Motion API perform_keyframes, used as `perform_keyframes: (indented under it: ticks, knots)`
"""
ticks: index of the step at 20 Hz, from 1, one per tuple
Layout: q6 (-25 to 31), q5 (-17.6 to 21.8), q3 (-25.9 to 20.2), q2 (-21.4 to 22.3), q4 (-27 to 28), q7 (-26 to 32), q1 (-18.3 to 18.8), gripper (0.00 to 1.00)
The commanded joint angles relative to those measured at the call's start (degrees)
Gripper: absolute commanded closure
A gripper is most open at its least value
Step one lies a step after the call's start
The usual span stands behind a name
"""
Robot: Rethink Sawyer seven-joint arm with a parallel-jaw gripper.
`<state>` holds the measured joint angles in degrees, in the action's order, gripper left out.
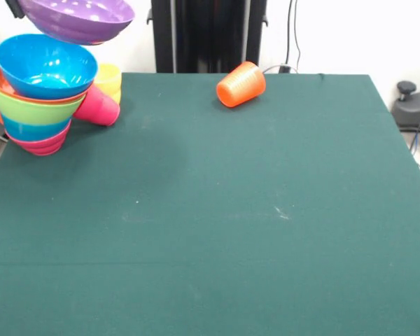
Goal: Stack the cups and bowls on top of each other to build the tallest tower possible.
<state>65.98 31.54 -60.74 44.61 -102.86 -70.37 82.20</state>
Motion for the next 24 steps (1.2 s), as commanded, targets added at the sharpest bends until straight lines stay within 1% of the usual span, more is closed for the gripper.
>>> perform_keyframes:
  ticks: [1,2,3,7,10,13,21,24]
  knots:
    - [-15.6,9.2,1.7,4.4,-2.9,0.3,-1.6,1.00]
    - [-10.6,8.6,5.1,5.2,-0.9,-4.2,-4.6,1.00]
    - [-20.0,6.4,12.2,11.2,-3.6,-29.5,-7.1,1.00]
    - [-21.7,4.2,14.6,12.1,-4.4,-27.1,-7.9,1.00]
    - [-22.8,3.9,17.1,11.8,-3.9,-26.6,-9.6,1.00]
    - [-23.0,3.3,18.3,11.8,-3.6,-25.8,-10.3,1.00]
    - [-23.2,1.6,18.2,12.1,-4.2,-23.3,-9.6,1.00]
    - [-22.3,0.6,17.9,12.8,-5.1,-21.9,-9.2,1.00]
